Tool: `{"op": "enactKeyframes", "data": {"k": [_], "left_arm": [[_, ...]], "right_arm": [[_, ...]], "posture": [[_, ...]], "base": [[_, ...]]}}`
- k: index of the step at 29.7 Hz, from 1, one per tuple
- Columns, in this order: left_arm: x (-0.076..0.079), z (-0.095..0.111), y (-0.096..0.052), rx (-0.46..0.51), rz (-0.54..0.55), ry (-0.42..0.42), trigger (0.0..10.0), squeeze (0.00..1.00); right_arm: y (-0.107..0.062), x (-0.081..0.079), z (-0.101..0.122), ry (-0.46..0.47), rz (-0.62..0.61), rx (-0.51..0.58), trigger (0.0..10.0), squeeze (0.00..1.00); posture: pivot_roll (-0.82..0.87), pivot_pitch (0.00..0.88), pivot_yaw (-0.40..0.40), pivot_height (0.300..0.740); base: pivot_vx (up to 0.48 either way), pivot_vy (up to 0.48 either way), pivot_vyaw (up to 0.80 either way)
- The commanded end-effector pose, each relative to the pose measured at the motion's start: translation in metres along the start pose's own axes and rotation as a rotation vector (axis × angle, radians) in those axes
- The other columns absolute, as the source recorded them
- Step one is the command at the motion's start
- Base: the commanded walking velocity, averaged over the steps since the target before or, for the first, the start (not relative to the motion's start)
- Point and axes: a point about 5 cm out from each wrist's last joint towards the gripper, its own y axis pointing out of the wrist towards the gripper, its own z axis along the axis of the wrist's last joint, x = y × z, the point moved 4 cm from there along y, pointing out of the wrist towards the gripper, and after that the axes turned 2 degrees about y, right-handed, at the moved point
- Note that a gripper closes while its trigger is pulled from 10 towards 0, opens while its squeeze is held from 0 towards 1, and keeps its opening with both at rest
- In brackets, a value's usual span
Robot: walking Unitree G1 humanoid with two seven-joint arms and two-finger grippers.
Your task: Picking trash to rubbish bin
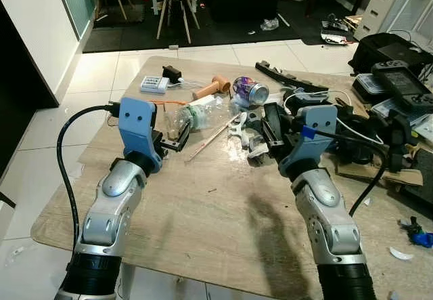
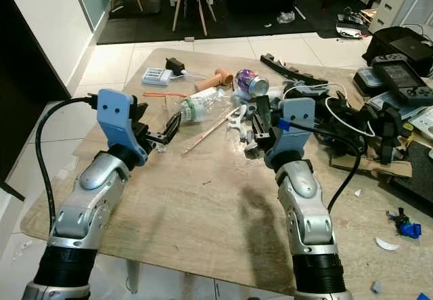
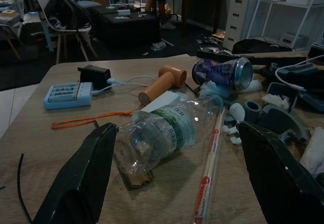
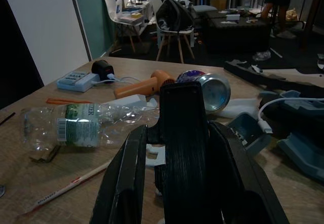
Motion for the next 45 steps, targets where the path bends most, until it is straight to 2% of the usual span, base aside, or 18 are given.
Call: {"op": "enactKeyframes", "data": {"k": [1,32,45], "left_arm": [[0.003,-0.003,-0.001,-0.011,-0.007,-0.025,10.0,0.0],[0.006,-0.004,0.0,-0.028,-0.055,-0.014,10.0,0.0],[0.018,-0.004,0.003,-0.048,-0.145,0.024,10.0,0.0]], "right_arm": [[-0.003,0.0,-0.009,0.009,0.0,-0.023,10.0,0.0],[-0.005,0.004,-0.014,0.027,-0.028,-0.039,10.0,0.0],[-0.007,0.009,-0.017,0.057,-0.066,-0.041,10.0,0.0]], "posture": [[-0.01,0.11,0.024,0.74],[-0.01,0.123,0.038,0.74],[0.01,0.121,0.049,0.74]], "base": [[-0.319,0.0,0.0],[-0.312,0.0,0.0],[0.0,0.0,0.0]]}}
